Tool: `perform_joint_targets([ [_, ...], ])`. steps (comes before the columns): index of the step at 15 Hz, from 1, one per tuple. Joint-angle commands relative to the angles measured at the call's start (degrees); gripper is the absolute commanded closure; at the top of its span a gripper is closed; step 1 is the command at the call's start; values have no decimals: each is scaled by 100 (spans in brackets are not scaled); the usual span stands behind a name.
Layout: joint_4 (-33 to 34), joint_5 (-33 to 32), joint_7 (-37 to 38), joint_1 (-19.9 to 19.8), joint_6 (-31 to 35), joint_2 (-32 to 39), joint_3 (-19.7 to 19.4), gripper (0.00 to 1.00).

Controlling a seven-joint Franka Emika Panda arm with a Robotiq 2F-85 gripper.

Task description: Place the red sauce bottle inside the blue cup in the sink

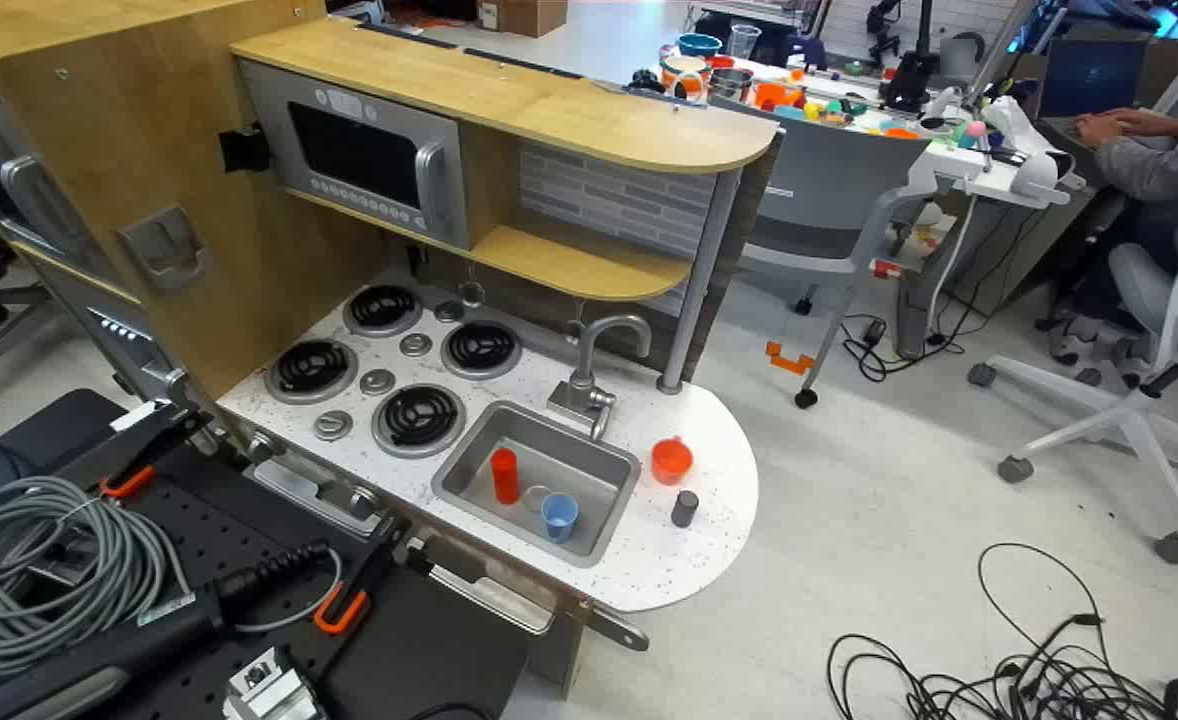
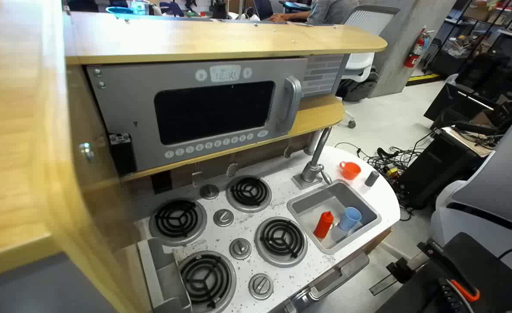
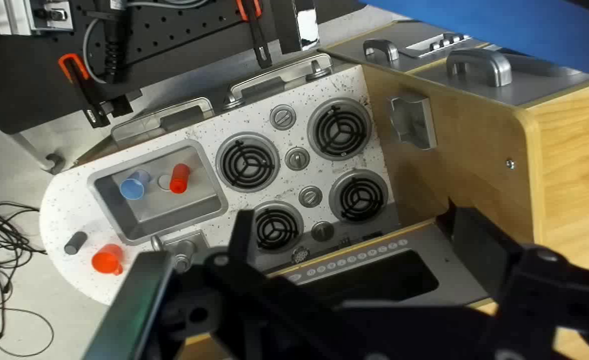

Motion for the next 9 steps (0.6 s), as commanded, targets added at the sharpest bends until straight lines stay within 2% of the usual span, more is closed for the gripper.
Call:
perform_joint_targets([
  [1, 12, -20, 16, 39, -7, 8, -32, 0],
  [9, -12, -1, -29, 24, -8, 40, -79, 0],
])
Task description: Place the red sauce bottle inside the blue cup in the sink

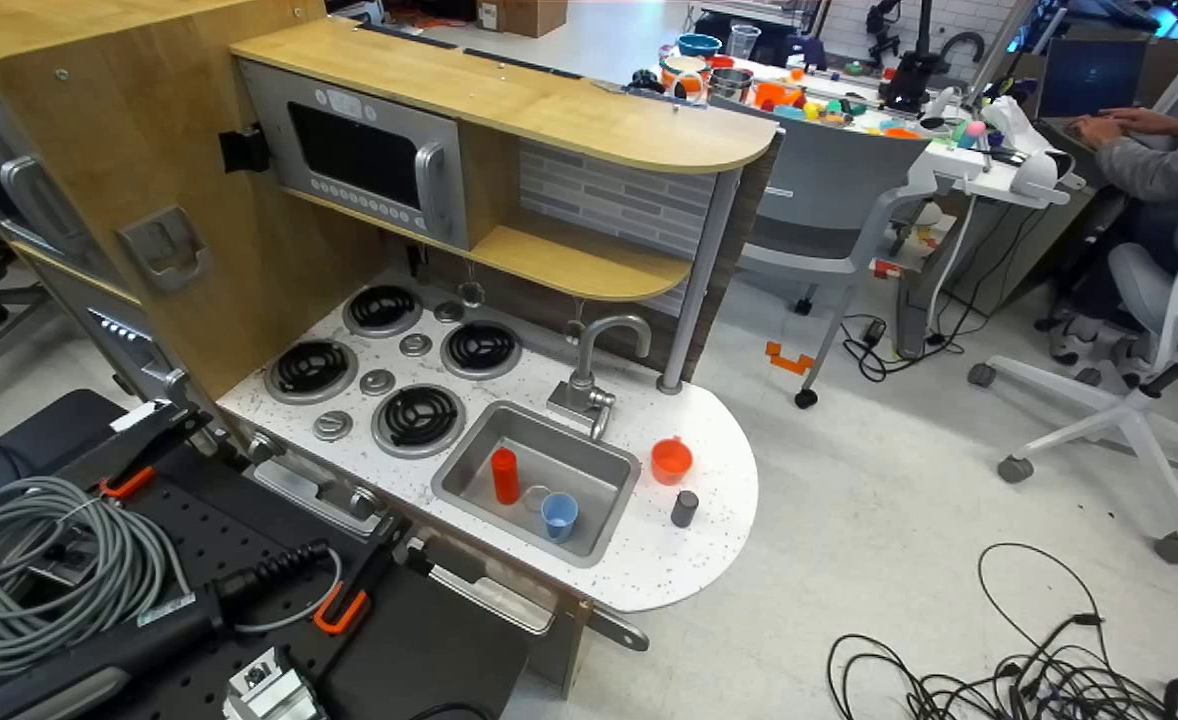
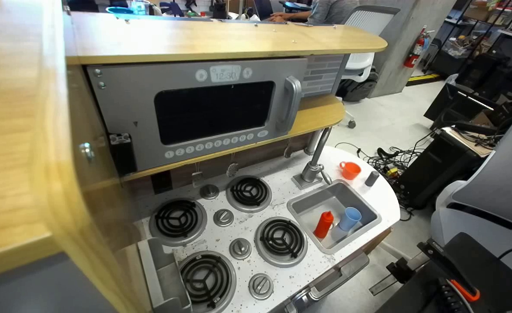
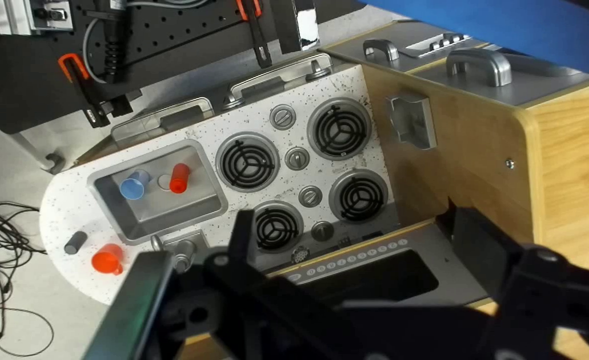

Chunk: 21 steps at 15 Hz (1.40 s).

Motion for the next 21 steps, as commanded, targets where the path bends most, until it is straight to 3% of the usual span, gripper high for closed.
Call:
perform_joint_targets([
  [1, -89, -43, -81, -7, 98, 57, -110, 0],
  [6, -489, -338, -616, -218, 380, 221, -493, 0],
  [13, -888, -787, -1803, -538, 1391, 913, -1250, 0],
  [21, -779, -1190, -3526, -687, 2217, 2415, -1859, 0],
])
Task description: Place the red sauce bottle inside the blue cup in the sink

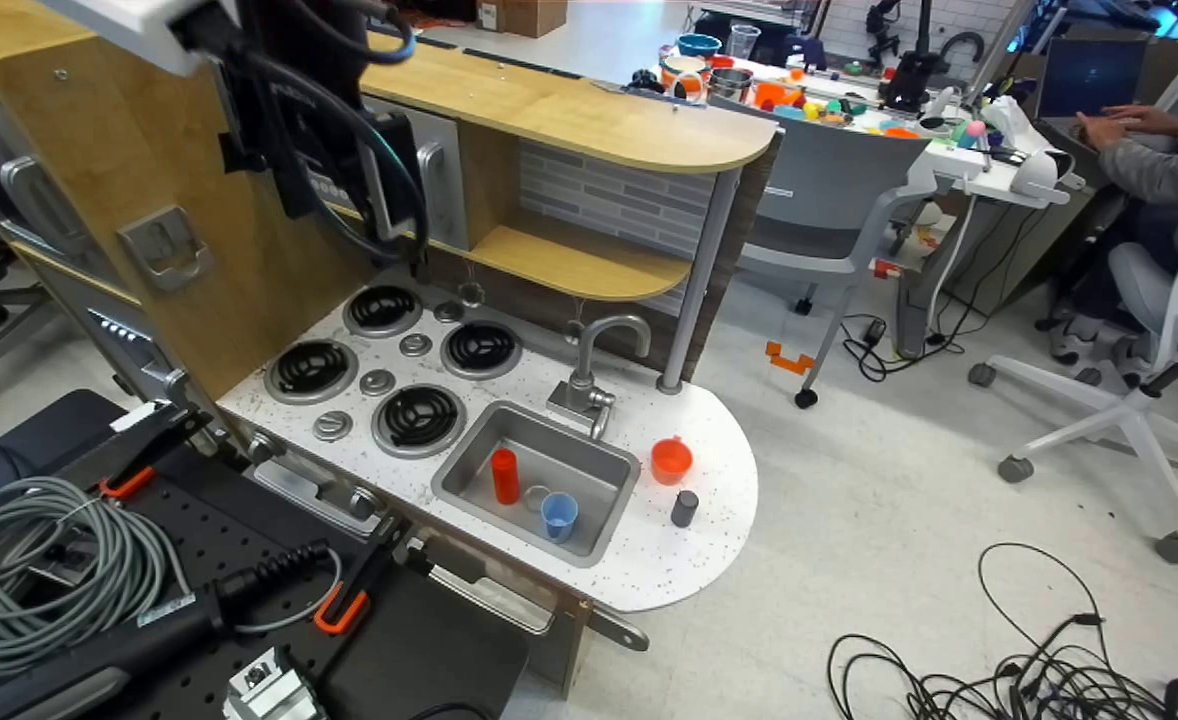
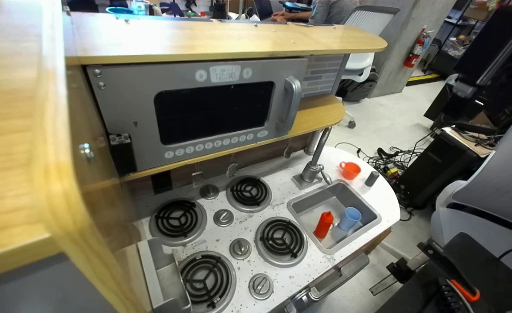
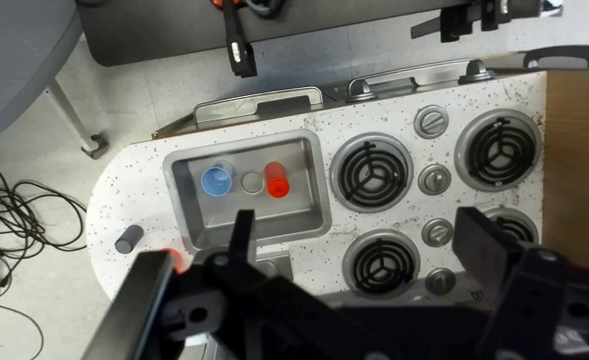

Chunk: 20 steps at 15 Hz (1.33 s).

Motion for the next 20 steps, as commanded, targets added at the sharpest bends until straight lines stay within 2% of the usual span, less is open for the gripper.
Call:
perform_joint_targets([
  [1, 176, -234, -708, -26, 426, 812, -154, 0],
  [8, 409, -445, -838, -152, 1537, 2433, -268, 0],
  [16, 1080, -1354, -447, -44, 2136, 3996, -545, 0],
  [20, 1452, -1595, -297, 18, 2175, 4647, -629, 0],
])
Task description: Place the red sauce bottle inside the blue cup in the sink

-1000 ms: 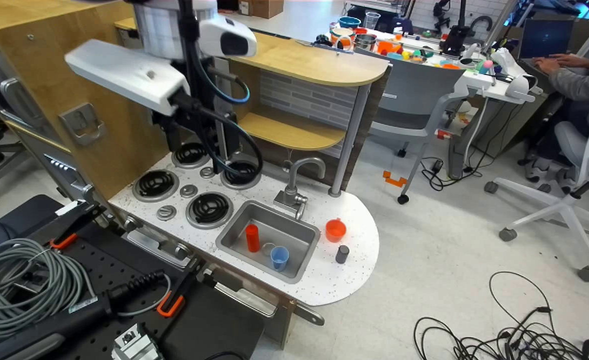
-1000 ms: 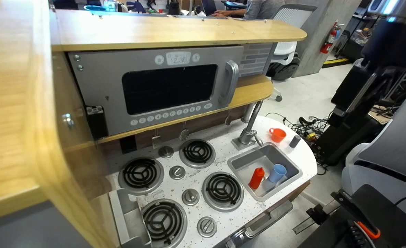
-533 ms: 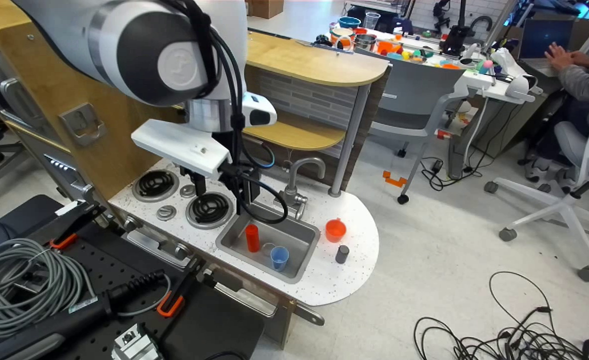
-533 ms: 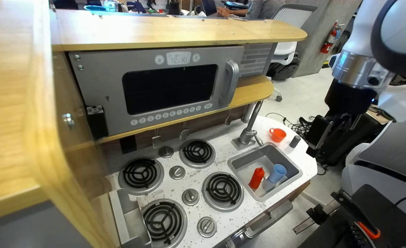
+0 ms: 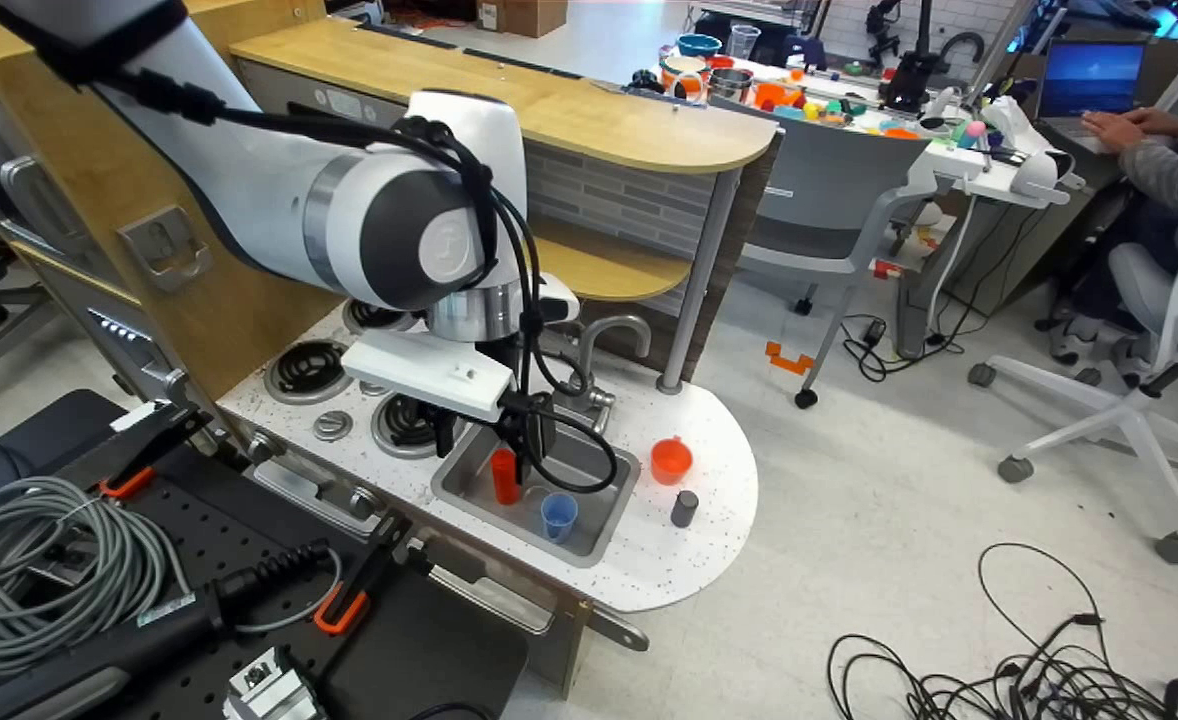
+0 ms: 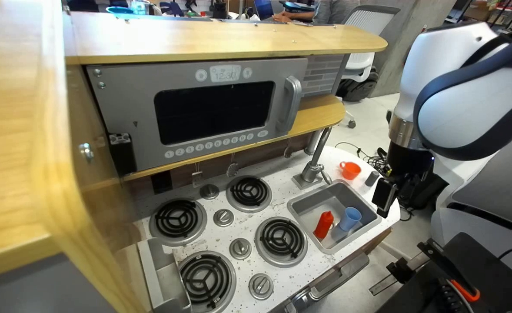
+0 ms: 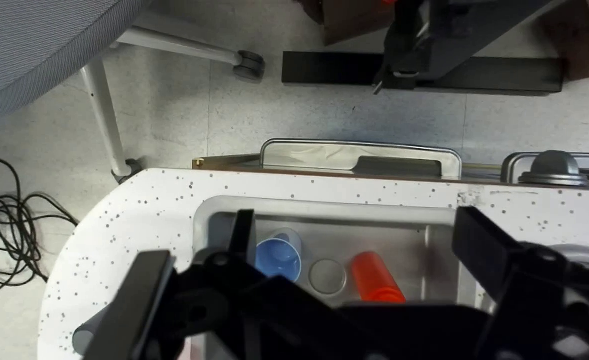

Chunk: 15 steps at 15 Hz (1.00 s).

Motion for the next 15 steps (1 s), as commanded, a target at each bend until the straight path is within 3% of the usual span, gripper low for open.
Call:
perform_joint_targets([
  [1, 449, -276, 203, 141, 193, 662, -137, 0],
  [10, 1093, -401, 83, 334, 776, 1837, -243, 0],
  [15, 1359, -984, 122, 727, 1173, 2266, -562, 0],
])
